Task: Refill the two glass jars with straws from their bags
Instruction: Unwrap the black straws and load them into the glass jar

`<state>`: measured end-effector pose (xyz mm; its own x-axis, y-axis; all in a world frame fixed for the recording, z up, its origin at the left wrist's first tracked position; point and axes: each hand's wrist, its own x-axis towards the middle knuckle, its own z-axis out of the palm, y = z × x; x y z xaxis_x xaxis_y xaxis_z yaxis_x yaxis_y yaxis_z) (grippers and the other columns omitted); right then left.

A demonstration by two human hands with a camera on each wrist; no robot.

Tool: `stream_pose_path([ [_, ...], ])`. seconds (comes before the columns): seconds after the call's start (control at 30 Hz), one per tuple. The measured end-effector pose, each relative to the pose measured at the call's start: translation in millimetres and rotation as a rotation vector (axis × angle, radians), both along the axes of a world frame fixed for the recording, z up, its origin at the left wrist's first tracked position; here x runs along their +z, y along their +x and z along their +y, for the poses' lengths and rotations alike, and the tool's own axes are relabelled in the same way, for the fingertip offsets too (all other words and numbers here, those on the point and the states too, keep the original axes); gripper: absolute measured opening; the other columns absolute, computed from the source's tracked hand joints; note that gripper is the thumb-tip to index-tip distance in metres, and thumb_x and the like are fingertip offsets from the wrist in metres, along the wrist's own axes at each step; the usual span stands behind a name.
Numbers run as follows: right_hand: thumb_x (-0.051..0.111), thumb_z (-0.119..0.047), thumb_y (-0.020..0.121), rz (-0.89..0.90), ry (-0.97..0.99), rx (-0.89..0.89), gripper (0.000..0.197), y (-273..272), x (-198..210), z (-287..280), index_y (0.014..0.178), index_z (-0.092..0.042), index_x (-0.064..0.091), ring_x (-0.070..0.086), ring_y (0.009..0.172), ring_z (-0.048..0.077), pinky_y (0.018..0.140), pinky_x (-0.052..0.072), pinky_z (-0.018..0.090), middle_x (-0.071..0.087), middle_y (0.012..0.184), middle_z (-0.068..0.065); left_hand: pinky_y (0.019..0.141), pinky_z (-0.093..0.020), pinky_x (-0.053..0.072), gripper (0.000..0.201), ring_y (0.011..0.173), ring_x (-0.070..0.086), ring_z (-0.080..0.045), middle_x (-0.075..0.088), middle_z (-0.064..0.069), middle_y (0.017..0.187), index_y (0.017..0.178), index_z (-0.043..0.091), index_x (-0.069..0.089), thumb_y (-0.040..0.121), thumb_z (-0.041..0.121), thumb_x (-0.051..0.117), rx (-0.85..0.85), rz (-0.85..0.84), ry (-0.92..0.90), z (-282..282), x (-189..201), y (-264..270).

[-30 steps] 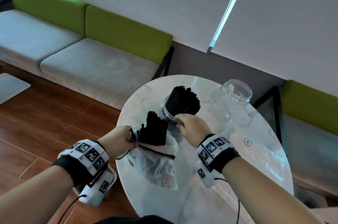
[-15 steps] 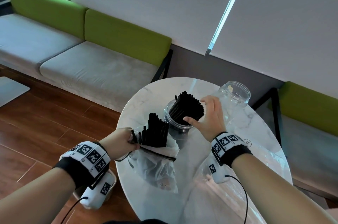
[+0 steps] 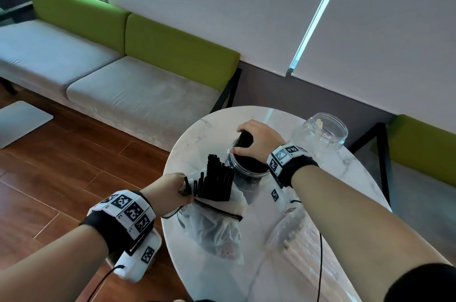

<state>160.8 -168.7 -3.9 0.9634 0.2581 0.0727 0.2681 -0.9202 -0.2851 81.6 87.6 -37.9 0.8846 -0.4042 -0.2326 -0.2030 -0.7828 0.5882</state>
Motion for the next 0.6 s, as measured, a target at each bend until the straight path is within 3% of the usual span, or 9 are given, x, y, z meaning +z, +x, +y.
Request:
stream_pose_path([
  [0.1, 0.075, -0.054, 0.069, -0.028, 0.011, -0.002, 0.046, 1.9, -2.6, 1.5, 0.096, -0.021, 0.059, 0.052, 0.093, 0.016, 0.080, 0.045, 0.033, 0.054, 0.099, -0.005, 0.082, -0.023, 0.041, 0.022, 0.098, 0.057, -0.022, 0.059, -0.010, 0.104, 0.100, 0.001, 0.062, 0.084, 0.016, 0.063, -0.012, -0.010, 0.001, -0.4, 0.3, 0.7],
  [0.27, 0.078, -0.048, 0.069, -0.073, -0.021, 0.021, 0.053, 3.5, 0.1, -0.1, 0.101, -0.009, 0.059, 0.043, 0.081, 0.013, 0.072, 0.031, 0.021, 0.050, 0.100, 0.004, 0.086, -0.029, 0.044, 0.013, 0.097, 0.058, -0.024, 0.058, -0.009, 0.102, 0.083, 0.009, 0.056, 0.083, 0.019, 0.064, -0.020, 0.004, 0.049, -0.3, -1.3, 3.4],
  [0.37, 0.079, -0.048, 0.068, -0.120, -0.008, 0.010, 0.057, 0.6, -1.2, -1.7, 0.099, -0.005, 0.058, 0.044, 0.081, 0.014, 0.073, 0.033, 0.021, 0.050, 0.102, 0.005, 0.084, -0.025, 0.044, 0.021, 0.097, 0.057, -0.022, 0.058, -0.007, 0.102, 0.096, 0.003, 0.061, 0.084, 0.020, 0.063, -0.021, 0.003, 0.048, -0.6, 0.4, 3.4],
  [0.43, 0.077, -0.051, 0.068, -0.120, -0.023, 0.009, 0.059, -1.5, -3.1, -2.0, 0.098, -0.004, 0.057, 0.048, 0.088, 0.019, 0.078, 0.041, 0.028, 0.053, 0.104, 0.005, 0.081, -0.022, 0.042, 0.025, 0.097, 0.057, -0.021, 0.057, -0.006, 0.100, 0.101, 0.001, 0.060, 0.085, 0.020, 0.062, -0.022, -0.001, 0.049, -1.2, 1.3, 3.7],
  [0.5, 0.071, -0.055, 0.072, -0.084, -0.108, -0.004, 0.055, -2.6, -2.6, -0.4, 0.097, -0.008, 0.055, 0.050, 0.095, 0.022, 0.084, 0.043, 0.034, 0.056, 0.102, 0.003, 0.078, -0.021, 0.041, 0.025, 0.095, 0.057, -0.021, 0.055, -0.005, 0.096, 0.099, 0.001, 0.059, 0.085, 0.021, 0.063, -0.015, 0.004, 0.053, -1.6, 3.0, 3.4],
  [0.6, 0.069, -0.051, 0.076, -0.042, -0.116, -0.013, 0.046, -3.4, 1.4, 1.4, 0.094, -0.012, 0.050, 0.050, 0.090, 0.021, 0.081, 0.042, 0.035, 0.055, 0.095, 0.001, 0.077, -0.022, 0.041, 0.019, 0.095, 0.057, -0.022, 0.054, -0.004, 0.095, 0.092, 0.004, 0.058, 0.084, 0.021, 0.063, -0.011, 0.001, 0.051, -1.5, 2.5, 3.1],
])
